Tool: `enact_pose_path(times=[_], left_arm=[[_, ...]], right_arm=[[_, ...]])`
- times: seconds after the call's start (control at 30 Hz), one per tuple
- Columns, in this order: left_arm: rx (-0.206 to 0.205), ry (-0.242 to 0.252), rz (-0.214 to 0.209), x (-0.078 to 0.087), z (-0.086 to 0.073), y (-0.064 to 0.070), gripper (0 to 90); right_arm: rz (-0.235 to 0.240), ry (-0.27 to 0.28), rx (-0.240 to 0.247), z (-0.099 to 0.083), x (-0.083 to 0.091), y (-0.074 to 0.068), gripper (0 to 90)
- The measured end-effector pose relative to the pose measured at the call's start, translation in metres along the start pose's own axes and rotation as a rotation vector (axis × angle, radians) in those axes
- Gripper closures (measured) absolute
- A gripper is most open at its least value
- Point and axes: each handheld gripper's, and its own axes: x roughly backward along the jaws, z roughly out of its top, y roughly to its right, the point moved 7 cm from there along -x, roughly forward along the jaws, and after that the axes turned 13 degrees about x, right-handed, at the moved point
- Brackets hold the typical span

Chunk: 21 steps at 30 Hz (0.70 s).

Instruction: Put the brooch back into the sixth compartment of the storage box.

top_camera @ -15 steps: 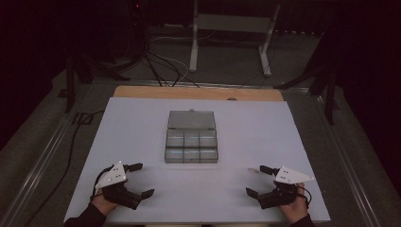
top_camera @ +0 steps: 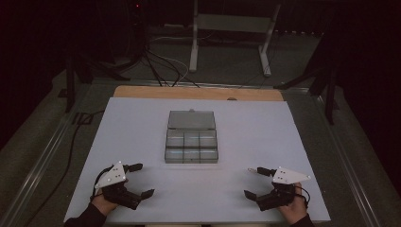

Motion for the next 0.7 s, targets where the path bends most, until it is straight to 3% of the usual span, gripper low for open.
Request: enact_pose_path(times=[0.17, 0.33, 0.7], left_arm=[[0.008, 0.008, -0.012, 0.0, 0.001, 0.0, 1.1], [0.002, 0.004, -0.011, 0.0, 0.0, 0.001, 1.1], [-0.001, 0.0, -0.007, 0.0, 0.0, 0.0, 1.1]], right_arm=[[0.045, 0.019, 0.001, 0.006, 0.001, -0.007, 0.0], [0.049, 0.051, 0.026, 0.016, 0.004, -0.007, 0.0], [0.044, 0.116, 0.011, 0.035, 0.017, 0.009, 0.0]])
